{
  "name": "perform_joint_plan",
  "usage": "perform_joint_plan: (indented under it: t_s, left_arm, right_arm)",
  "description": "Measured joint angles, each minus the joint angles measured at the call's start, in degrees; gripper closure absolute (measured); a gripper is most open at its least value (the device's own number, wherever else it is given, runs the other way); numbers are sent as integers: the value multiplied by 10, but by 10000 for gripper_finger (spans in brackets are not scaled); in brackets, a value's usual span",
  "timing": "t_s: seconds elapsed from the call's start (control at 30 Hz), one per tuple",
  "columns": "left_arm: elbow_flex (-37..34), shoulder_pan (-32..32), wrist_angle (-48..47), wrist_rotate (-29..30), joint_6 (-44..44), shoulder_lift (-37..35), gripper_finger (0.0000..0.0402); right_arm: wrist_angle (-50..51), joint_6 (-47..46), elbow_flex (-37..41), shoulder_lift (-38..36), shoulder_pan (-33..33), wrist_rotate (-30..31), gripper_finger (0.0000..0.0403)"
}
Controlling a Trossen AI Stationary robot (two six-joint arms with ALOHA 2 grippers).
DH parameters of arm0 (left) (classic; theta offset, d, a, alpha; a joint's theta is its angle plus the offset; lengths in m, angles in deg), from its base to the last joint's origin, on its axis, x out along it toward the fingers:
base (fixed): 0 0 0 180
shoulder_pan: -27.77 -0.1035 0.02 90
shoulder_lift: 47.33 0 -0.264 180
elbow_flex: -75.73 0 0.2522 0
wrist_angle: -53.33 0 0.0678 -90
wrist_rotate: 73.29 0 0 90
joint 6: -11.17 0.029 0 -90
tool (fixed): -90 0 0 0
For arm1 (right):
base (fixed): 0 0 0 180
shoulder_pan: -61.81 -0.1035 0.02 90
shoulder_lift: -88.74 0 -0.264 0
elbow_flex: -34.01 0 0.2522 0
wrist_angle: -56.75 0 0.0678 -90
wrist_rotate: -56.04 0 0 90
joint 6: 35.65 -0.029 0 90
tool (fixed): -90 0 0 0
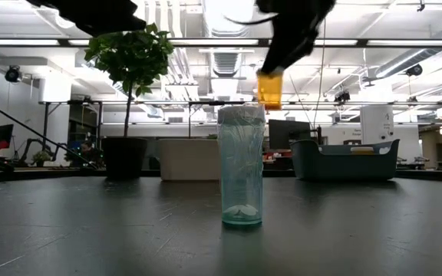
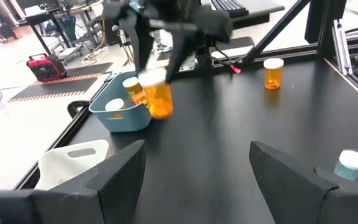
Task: Pick and place medicine bottles into bin by pill shape (circle, oval)
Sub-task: Put the orange capsule bottle into the blue bin
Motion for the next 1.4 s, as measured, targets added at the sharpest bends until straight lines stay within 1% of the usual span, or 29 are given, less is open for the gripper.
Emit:
perform_joint_plan:
  t_s: [0.1, 0.23, 0.33, 0.53, 0.67, 0.93, 1.13, 1.4]
  left_arm:
    - [0, 0, 6, 0, 0, 0, 132]
    - [-1, 0, 14, 0, 0, 1, 132]
    - [-1, 0, 15, 0, 1, 2, 132]
    - [-2, 0, 18, 0, 5, 3, 132]
    - [-2, 0, 27, 0, 6, 3, 132]
    - [-2, 0, 25, 0, 6, 5, 132]
    - [-5, 0, 25, 0, 7, 5, 132]
    - [-8, 0, 25, 0, 7, 5, 132]
  right_arm:
    - [0, -20, 25, -59, 5, 5, 188]
    - [0, -43, 66, -130, 12, 43, 188]
    - [-3, -57, 101, -177, 23, 49, 188]
    - [-3, -92, 172, -250, 64, 51, 188]
    - [-3, -102, 204, -283, 96, 51, 188]
    - [-1, -99, 225, -297, 166, 47, 188]
    - [-1, -88, 228, -282, 208, 43, 188]
    - [-8, -87, 249, -248, 242, 30, 188]
